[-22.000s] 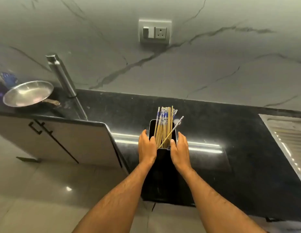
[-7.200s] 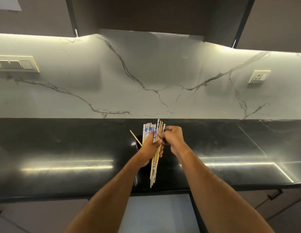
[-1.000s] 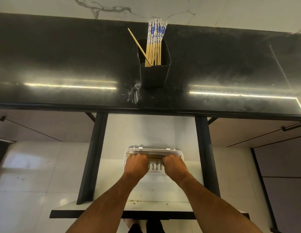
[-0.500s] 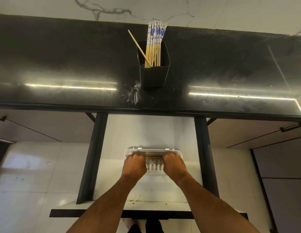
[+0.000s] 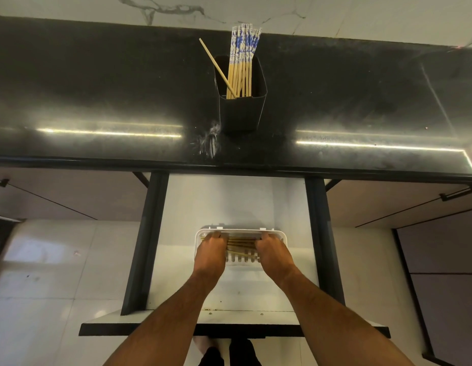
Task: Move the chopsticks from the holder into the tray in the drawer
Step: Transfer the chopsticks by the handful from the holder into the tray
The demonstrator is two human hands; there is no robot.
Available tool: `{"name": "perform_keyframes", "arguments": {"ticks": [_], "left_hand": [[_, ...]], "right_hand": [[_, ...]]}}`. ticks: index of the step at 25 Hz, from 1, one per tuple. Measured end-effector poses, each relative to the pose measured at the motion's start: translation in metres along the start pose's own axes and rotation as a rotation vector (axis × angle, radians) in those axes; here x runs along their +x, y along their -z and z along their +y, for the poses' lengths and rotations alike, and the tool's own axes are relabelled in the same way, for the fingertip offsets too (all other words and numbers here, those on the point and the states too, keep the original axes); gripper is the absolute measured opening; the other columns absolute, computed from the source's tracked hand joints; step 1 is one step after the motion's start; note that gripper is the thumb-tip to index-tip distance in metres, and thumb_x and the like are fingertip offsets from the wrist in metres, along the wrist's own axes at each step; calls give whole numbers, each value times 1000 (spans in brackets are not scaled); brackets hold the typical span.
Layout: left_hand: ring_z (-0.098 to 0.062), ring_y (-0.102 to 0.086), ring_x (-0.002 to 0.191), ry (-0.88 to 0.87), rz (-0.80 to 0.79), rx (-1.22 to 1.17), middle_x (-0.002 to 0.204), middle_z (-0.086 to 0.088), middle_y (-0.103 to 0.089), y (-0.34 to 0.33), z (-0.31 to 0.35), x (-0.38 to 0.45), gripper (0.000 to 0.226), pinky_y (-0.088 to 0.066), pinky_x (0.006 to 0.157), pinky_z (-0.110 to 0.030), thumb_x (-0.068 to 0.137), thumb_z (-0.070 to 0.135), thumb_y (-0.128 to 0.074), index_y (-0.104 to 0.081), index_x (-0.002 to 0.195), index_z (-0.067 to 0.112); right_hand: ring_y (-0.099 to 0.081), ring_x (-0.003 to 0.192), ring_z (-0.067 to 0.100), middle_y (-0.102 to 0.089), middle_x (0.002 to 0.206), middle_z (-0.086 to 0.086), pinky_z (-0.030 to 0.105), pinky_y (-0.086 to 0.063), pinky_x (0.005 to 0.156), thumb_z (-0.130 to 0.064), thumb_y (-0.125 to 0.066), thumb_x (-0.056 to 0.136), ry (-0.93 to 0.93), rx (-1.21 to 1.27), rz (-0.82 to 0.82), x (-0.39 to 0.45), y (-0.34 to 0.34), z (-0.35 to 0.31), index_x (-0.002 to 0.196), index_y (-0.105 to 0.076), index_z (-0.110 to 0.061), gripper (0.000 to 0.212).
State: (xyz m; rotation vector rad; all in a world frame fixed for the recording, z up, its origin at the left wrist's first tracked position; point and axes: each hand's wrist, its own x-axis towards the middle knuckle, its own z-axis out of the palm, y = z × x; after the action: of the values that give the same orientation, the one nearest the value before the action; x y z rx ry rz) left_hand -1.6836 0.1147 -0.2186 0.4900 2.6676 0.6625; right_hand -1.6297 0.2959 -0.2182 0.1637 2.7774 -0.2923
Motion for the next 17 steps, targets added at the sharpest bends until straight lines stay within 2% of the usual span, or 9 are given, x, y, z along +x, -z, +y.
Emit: {"name": "perform_keyframes", "arguments": {"ticks": [1, 4, 6, 9, 14, 17], "left_hand": [[-28, -64, 108, -13, 11, 69, 119, -9, -64, -3, -1, 1, 31, -57, 90, -40, 90, 0, -62, -62, 118, 13], [-24, -60, 115, -15, 27, -2, 128, -7, -62, 1, 0, -2, 39, -55, 98, -37, 90, 4, -68, -60, 127, 13], [-28, -60, 108, -38, 2, 1, 122, -13, -62, 4, 1, 0, 32, -54, 91, -39, 90, -1, -64, -61, 121, 7], [-33, -61, 99, -81, -60, 130, 114, -16, -62, 5, 5, 7, 30, -53, 82, -42, 85, -4, -65, -60, 114, 3], [-31, -64, 91, -49, -114, 235, 104, -13, -66, 7, 6, 12, 15, -53, 76, -39, 92, 0, -58, -62, 105, 6], [-33, -64, 91, -25, -101, 207, 102, -15, -65, 7, 5, 14, 14, -54, 77, -41, 93, 0, -57, -61, 105, 5]], "right_hand": [[-64, 115, 29, -64, 128, 13, 41, -54, 104, -16, -67, 97, 12, 0, 6, 0, 0, 0, 124, -67, -6, 29], [-64, 117, 26, -66, 130, 9, 39, -54, 103, -16, -70, 95, 93, -49, 52, 3, 0, -1, 127, -67, -11, 33], [-65, 114, 26, -69, 125, 10, 39, -56, 97, -18, -70, 94, 115, -83, 29, 7, 3, -3, 122, -68, -11, 29], [-67, 110, 26, -72, 118, 9, 40, -59, 92, -30, -73, 92, 140, -129, -10, 8, 3, -3, 115, -72, -12, 29], [-73, 97, 29, -74, 109, 10, 41, -62, 86, -9, -70, 92, 120, -149, -71, 13, -3, -3, 110, -74, -11, 19], [-74, 92, 27, -76, 105, 9, 41, -63, 82, -8, -68, 93, 84, -164, -74, 19, -1, -1, 108, -75, -13, 18]]}}
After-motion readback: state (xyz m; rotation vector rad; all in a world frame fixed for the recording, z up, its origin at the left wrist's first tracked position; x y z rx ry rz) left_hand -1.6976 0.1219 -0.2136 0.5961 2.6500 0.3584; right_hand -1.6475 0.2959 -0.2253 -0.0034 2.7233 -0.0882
